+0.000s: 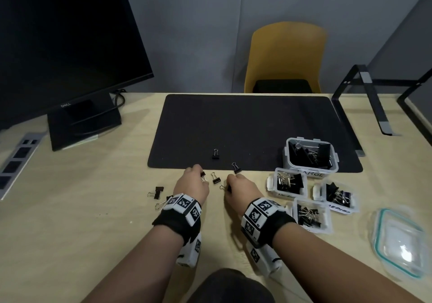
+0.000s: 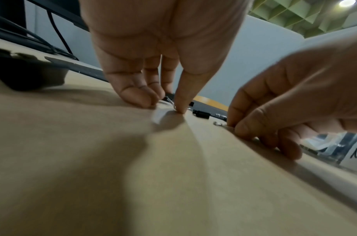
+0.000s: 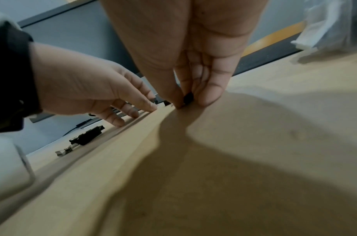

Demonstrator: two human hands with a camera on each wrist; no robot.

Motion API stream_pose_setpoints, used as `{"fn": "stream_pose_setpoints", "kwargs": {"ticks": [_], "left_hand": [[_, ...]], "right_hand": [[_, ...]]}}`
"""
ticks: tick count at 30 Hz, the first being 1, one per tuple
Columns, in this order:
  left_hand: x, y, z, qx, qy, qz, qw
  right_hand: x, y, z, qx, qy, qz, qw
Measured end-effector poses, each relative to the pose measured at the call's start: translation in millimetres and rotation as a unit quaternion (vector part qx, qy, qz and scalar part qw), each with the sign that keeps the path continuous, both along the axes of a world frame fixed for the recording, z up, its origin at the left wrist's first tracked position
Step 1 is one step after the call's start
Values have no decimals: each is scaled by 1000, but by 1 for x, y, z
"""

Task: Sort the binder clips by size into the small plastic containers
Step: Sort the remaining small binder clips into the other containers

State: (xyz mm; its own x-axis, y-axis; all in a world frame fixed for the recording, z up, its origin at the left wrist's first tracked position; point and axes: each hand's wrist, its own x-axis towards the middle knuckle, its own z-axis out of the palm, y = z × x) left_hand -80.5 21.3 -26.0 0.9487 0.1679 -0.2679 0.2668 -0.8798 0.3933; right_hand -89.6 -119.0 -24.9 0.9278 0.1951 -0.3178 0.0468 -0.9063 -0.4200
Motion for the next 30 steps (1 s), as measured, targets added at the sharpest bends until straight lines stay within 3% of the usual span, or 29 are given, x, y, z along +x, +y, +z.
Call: {"fn": "stream_pose_setpoints", "kwargs": {"ticks": [4,11,20,25,30], "left_hand": [[-2,-1,4,-6,-23,5,1000],[-19,-21,22,-69,-62,18,996],[-52,-86,41,-123,-47,-70,989],[-69,-123,43,-144,-35,-96,984],[-78,-157,45,-153,-46,-114,980]], "right_hand": [[-7,-7,6,-7,15,1,1000],[-31,-51,36,22,-38,-39,998],[-63,-138,54,6,-47,-113,992],[-72,-168,49,-7,-27,-106,994],[-77,-181,48,42,-27,-76,996]]}}
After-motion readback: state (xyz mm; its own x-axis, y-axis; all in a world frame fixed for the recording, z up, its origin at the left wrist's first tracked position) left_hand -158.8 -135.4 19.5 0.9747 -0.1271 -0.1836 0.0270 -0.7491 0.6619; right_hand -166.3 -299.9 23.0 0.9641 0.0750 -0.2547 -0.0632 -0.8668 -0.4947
